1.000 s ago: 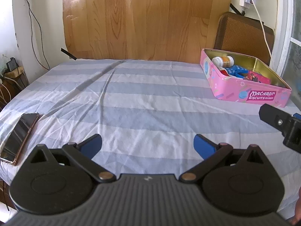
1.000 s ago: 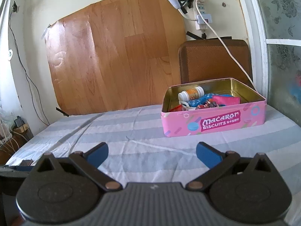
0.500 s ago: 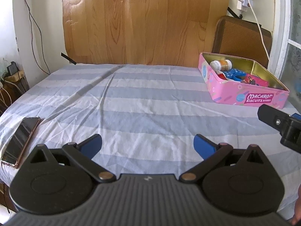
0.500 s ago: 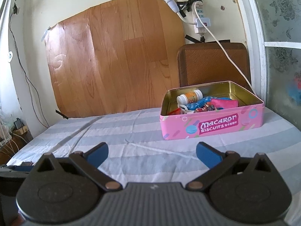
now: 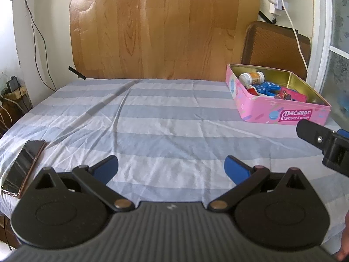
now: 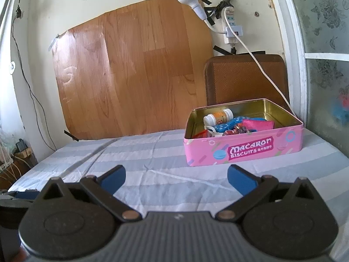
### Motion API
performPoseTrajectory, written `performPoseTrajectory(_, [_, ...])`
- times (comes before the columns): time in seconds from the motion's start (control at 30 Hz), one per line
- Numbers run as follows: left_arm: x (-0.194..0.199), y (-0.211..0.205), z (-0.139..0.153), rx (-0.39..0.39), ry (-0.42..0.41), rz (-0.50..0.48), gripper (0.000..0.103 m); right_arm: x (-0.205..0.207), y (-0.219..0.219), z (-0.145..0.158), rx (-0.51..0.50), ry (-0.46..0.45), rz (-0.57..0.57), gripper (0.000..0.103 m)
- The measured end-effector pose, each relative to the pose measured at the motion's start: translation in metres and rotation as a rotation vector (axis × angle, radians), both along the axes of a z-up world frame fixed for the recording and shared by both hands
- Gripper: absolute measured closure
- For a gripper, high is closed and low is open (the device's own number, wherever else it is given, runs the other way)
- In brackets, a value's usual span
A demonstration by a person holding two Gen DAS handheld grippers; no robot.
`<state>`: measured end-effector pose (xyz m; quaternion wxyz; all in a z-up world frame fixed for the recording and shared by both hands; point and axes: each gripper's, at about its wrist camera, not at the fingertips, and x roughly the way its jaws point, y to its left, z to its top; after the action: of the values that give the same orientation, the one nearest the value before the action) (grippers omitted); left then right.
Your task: Organize rigid objects
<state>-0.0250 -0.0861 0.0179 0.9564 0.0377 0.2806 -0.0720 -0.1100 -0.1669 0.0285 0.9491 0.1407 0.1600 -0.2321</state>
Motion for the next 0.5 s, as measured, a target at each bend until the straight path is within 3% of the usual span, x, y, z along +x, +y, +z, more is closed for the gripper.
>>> performPoseTrajectory(0.5, [-0.013, -0.013, 0.004, 0.034, -0.065, -0.058, 0.000, -0.007, -0.001, 0.000, -0.001, -0.004, -0.018, 0.000])
